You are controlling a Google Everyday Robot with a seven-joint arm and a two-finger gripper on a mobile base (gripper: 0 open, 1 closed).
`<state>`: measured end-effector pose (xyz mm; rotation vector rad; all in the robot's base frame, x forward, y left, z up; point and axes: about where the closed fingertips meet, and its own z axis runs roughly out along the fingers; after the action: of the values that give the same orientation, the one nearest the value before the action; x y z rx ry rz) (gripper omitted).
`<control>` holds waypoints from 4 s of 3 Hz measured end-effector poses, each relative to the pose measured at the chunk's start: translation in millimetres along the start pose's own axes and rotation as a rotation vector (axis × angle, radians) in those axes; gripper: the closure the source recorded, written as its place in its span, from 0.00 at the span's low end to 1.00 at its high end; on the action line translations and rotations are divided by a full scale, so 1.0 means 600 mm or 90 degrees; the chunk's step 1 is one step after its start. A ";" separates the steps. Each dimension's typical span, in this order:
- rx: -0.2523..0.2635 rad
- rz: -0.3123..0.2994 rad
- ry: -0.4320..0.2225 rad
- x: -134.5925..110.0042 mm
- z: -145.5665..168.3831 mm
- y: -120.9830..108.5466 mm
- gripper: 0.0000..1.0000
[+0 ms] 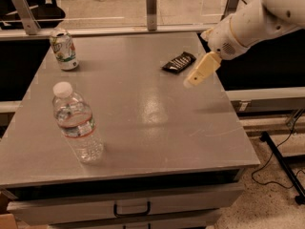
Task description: Pick rxbar chocolate
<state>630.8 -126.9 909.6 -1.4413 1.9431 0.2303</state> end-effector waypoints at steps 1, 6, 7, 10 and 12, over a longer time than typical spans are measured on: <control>0.024 0.033 -0.053 -0.006 0.059 -0.067 0.00; 0.008 0.214 -0.141 0.020 0.203 -0.128 0.65; 0.007 0.214 -0.142 0.019 0.202 -0.126 0.87; -0.029 0.159 -0.195 -0.035 0.152 -0.094 1.00; -0.130 0.009 -0.383 -0.188 -0.028 0.015 1.00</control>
Offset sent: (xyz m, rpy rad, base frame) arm 0.1461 0.0051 -0.0641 0.2837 -0.0168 -0.1976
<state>631.5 -45.3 989.9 -1.2882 1.4623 0.7912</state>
